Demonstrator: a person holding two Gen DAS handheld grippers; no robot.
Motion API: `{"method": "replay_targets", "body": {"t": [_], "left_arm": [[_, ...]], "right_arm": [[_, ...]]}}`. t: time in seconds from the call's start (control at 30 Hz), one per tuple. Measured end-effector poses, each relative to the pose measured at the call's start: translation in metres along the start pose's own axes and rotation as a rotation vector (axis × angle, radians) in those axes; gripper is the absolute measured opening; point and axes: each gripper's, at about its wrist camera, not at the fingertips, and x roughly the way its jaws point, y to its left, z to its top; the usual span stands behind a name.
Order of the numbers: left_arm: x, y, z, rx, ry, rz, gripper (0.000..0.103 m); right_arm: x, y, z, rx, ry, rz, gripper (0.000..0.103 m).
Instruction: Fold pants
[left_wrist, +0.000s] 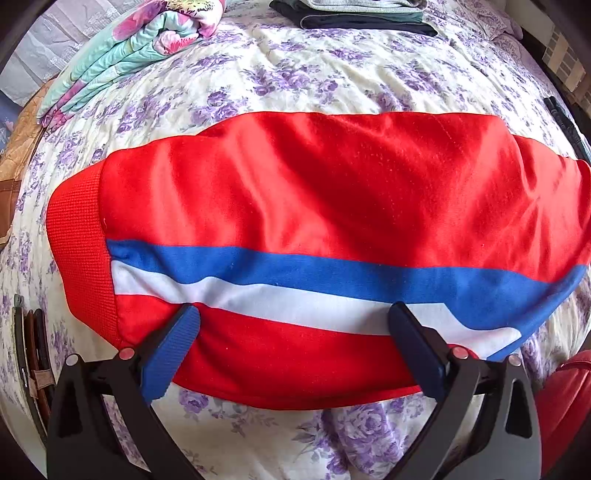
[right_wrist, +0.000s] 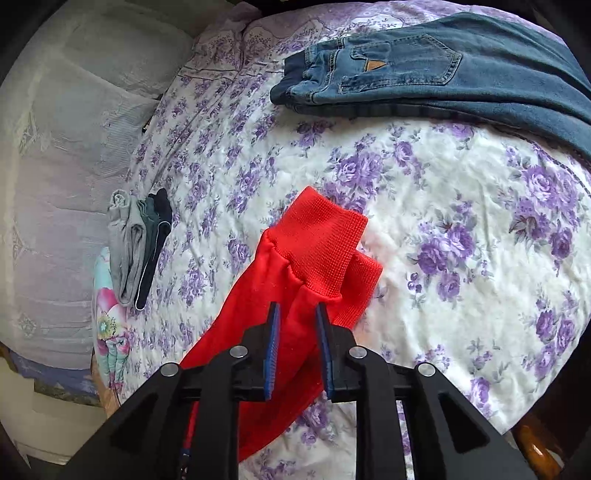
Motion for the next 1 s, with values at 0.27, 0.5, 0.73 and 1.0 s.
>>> {"method": "replay_targets", "body": {"t": [0.27, 0.5, 0.73, 1.0], "left_arm": [[-0.016, 0.016, -0.004, -0.100, -0.070, -0.044, 0.094], [-0.023, 0.044, -0.011, -0.213, -0.071, -0.122, 0.081], [-0.036, 0.032, -0.005, -0.150, -0.086, -0.084, 0.082], [-0.027, 0.019, 0.001, -0.124, -0.081, -0.055, 0.082]], "right_arm": [[0.003, 0.020, -0.005, -0.130, -0.001, -0.044, 0.004], [-0.004, -0.029, -0.012, -0.043, 0.075, -0.125, 0.004], [-0.052, -0.006, 0.005, -0.113, -0.154, -0.162, 0.007], [0.064, 0.195, -0.026, -0.681, 0.180, 0.139, 0.007]]}}
